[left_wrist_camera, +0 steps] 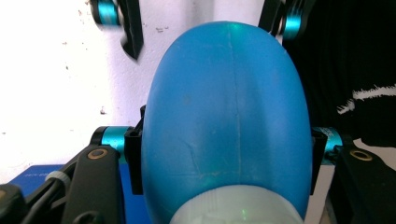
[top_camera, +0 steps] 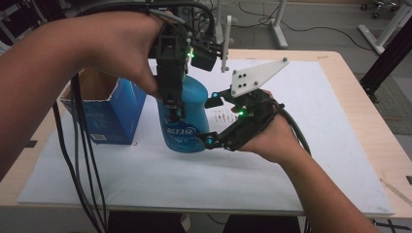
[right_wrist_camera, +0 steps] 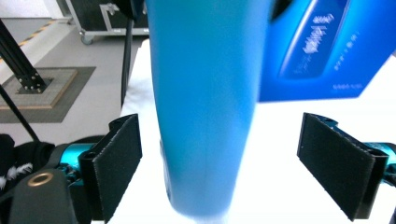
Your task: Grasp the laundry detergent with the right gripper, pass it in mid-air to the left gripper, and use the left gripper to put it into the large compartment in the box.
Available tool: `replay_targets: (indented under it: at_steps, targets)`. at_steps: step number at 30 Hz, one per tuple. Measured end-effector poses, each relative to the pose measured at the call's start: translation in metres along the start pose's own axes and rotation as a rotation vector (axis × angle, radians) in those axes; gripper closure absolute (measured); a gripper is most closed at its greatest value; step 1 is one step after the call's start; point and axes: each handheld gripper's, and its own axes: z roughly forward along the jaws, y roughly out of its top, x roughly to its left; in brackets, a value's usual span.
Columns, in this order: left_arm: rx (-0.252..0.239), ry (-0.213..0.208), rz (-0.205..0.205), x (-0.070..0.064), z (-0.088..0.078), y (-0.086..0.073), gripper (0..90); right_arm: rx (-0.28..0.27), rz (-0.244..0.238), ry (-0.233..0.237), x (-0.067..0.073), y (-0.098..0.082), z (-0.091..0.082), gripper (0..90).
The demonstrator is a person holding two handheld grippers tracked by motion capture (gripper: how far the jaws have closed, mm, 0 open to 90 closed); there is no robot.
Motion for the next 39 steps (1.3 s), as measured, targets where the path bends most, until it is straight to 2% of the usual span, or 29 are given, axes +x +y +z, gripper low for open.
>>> replay_targets:
  at_steps: [9,10,11,17,20,25,31,37,39]
  targets:
    - [0.011,-0.005,-0.028,0.004,-0.003,-0.002,39.1,0.049,0.006,-0.032,-0.008,-0.001,-0.024,11.1]
    - [0.012,-0.006,-0.029,0.004,-0.004,-0.002,39.1,0.060,0.006,-0.046,-0.009,-0.002,-0.028,1.6]
    - [0.014,-0.007,-0.032,0.005,-0.004,-0.002,39.1,0.074,0.010,-0.060,-0.009,-0.001,-0.029,1.3]
    - [0.012,-0.012,-0.067,0.008,-0.010,-0.006,39.0,0.139,-0.003,-0.072,-0.014,0.002,-0.041,0.8]
    - [0.002,-0.020,-0.110,0.012,-0.015,-0.010,39.0,0.205,-0.013,-0.080,-0.017,0.005,-0.047,0.7]
    - [-0.020,-0.043,-0.234,0.020,-0.028,-0.020,38.9,0.304,-0.050,-0.090,-0.022,0.013,-0.061,0.7]
    - [-0.063,-0.051,-0.461,0.031,-0.045,-0.035,38.8,0.396,-0.070,-0.100,-0.027,0.021,-0.075,0.7]
    - [-0.087,-0.025,-0.639,0.037,-0.064,-0.053,38.8,0.458,-0.074,-0.096,-0.030,0.026,-0.084,0.8]
    - [-0.100,-0.021,-0.713,0.040,-0.071,-0.061,38.8,0.470,-0.083,-0.097,-0.032,0.028,-0.086,0.8]
